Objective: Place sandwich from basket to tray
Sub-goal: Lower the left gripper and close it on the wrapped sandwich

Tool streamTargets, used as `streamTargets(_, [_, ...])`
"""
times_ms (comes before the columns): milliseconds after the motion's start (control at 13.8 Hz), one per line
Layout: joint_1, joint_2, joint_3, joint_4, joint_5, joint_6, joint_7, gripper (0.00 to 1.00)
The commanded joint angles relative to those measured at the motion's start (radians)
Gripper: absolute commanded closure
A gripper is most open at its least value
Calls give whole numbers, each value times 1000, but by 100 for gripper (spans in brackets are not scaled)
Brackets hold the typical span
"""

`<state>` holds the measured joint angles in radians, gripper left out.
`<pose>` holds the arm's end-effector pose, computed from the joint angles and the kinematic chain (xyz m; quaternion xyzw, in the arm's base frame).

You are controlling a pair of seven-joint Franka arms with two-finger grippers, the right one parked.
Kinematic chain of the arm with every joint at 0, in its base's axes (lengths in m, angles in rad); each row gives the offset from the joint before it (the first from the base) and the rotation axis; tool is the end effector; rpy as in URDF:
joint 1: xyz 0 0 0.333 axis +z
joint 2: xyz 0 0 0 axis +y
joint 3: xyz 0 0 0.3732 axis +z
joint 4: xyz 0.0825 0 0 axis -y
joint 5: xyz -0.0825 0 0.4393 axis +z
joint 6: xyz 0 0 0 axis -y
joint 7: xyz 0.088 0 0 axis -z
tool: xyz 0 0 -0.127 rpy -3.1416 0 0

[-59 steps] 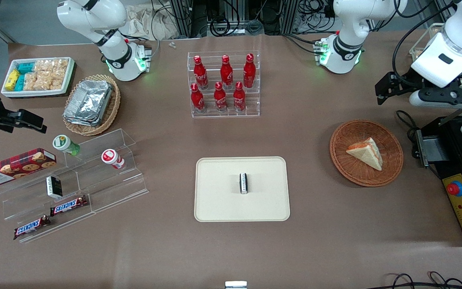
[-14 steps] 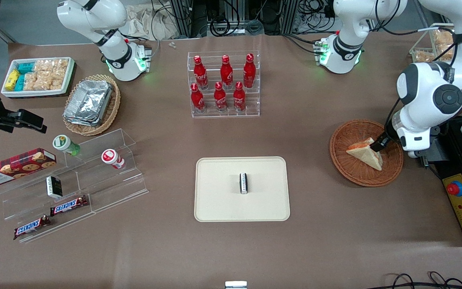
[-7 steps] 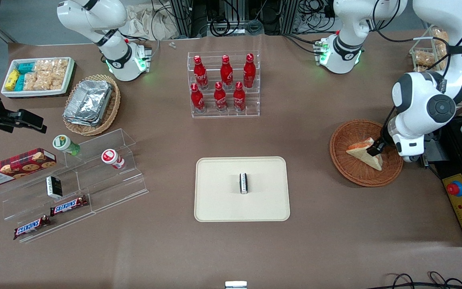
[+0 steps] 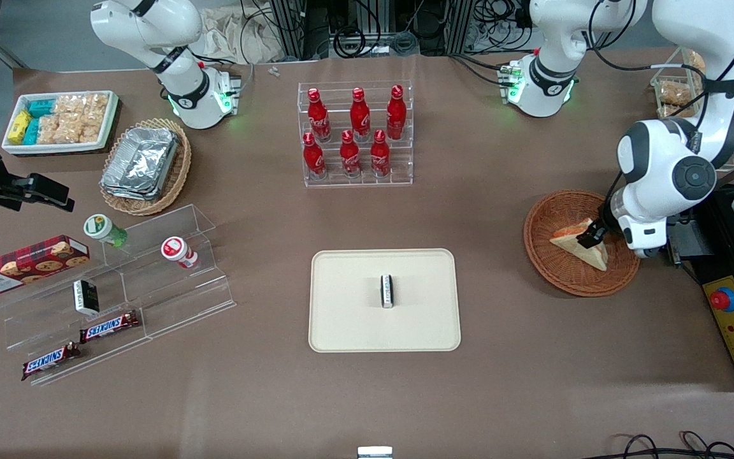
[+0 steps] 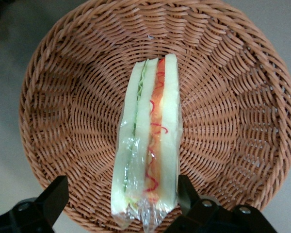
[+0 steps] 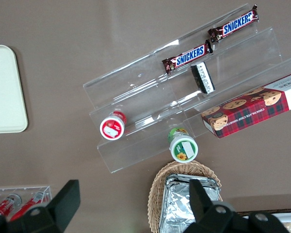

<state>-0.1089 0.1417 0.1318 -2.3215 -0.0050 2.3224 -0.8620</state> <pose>0.5435 0.0129 0.2631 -0.9007 -0.4288 0.0606 0.0353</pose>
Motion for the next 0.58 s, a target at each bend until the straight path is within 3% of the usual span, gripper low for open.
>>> streamTargets(0, [-2,30,3,-16,-9,66,-3,0])
streamTargets(218, [-2,58,3,-15,-9,97,-3,3])
streamTargets(291, [-2,65,3,-13,-10,103,-5,33])
streamTargets(364, [-3,65,3,-13,-23,106,-5,80])
streamTargets(436, [-3,65,3,-10,-38,106,-5,100])
streamTargets(509, [-3,65,3,-9,-41,106,-5,100])
